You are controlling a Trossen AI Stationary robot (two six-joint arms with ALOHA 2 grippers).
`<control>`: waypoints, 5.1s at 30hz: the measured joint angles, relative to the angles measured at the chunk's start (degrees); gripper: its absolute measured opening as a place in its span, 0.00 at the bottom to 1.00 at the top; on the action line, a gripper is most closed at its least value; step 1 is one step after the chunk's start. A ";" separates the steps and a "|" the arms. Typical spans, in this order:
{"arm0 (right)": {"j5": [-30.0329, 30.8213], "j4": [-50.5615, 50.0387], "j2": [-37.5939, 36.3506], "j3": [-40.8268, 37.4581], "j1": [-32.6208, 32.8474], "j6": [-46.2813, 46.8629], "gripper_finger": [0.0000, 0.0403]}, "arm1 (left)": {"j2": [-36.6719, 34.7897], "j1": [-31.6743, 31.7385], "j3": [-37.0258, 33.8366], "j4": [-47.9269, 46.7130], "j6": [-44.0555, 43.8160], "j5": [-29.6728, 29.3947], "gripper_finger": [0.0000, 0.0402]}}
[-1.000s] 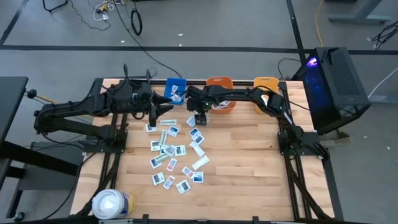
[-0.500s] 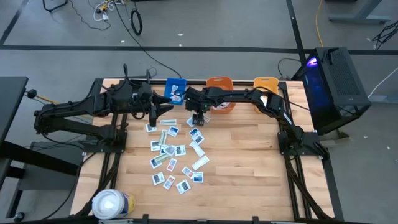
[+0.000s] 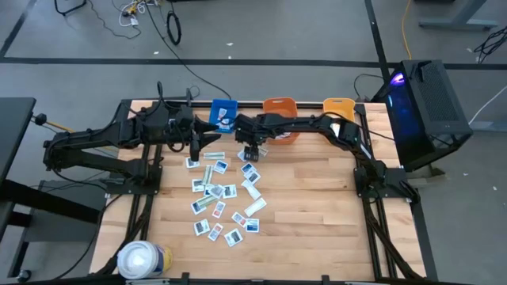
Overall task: Pick & Place First Aid Supplies
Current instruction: Put the bandage into the yellow bin
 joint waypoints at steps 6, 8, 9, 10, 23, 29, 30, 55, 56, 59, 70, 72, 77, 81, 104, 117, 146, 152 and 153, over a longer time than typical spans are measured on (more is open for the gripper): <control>2.40 -0.50 0.63 -0.42 0.87 0.81 0.61 | -0.04 -0.02 0.00 0.00 0.01 0.00 0.45; 2.38 -0.45 0.70 -0.37 0.94 1.27 0.61 | -0.04 -0.02 0.00 0.00 0.01 0.00 0.45; 2.56 -0.69 0.81 -0.40 0.94 1.25 0.61 | -0.04 -0.02 0.00 0.00 0.01 0.00 0.45; 2.93 -0.91 0.87 -0.40 0.97 1.25 0.61 | -0.04 -0.02 0.00 -0.02 0.01 0.00 0.45; 6.03 -4.00 1.53 -0.42 1.05 1.68 0.58 | -0.04 -0.04 0.00 0.02 0.00 0.00 0.45; 6.61 -4.10 1.57 -0.42 1.03 1.66 0.52 | -0.04 -0.04 0.00 0.04 -0.13 0.04 0.45; 6.64 -4.15 1.56 -0.42 1.03 1.64 0.51 | -0.04 -0.04 0.00 0.02 -0.14 0.13 0.45; 6.05 -6.45 1.56 -0.42 1.05 0.63 0.00 | -0.73 -0.04 -0.04 -0.06 -0.19 0.45 0.45; 5.82 -6.45 1.55 -0.42 1.05 0.63 0.00 | -0.81 -0.04 -0.04 0.24 -0.19 0.39 0.45; 5.00 -6.55 1.55 -0.42 1.05 0.73 0.00 | -1.24 -0.02 -0.04 -0.15 -0.19 0.31 0.45; 1.92 -7.69 -1.12 0.91 1.80 1.82 0.00 | -2.60 -0.02 -0.04 0.03 -0.15 0.28 0.45; 0.62 -7.74 -1.73 1.24 2.01 2.62 0.00 | -2.60 -0.04 -0.04 0.24 -0.14 0.29 0.45; -0.85 -7.51 -3.89 1.92 2.93 4.02 0.00 | -2.60 -0.02 -0.04 0.02 -0.14 0.28 0.45; -0.77 -7.58 -6.52 1.92 3.70 4.34 0.00 | -2.60 -0.02 -0.04 -0.02 -0.09 0.28 0.45; 1.63 8.16 -35.68 -31.24 3.87 17.27 0.00 | -2.60 -0.01 -0.04 -0.15 1.97 0.93 0.45; 9.71 7.64 -53.47 -46.44 3.49 25.45 0.00 | -2.60 -0.04 -0.04 -0.01 1.80 0.92 0.45; 16.79 -2.90 -59.81 -48.33 -25.63 21.80 0.00 | -2.60 -0.02 -0.02 0.07 1.84 0.94 0.45; 16.29 -4.51 -59.81 -48.33 -32.50 21.11 0.00 | -2.60 -0.02 -0.02 0.07 1.84 0.92 0.45; 16.20 -4.69 -59.81 -48.33 -33.58 21.11 0.00 | -2.60 -0.02 -0.02 0.07 1.84 0.92 0.45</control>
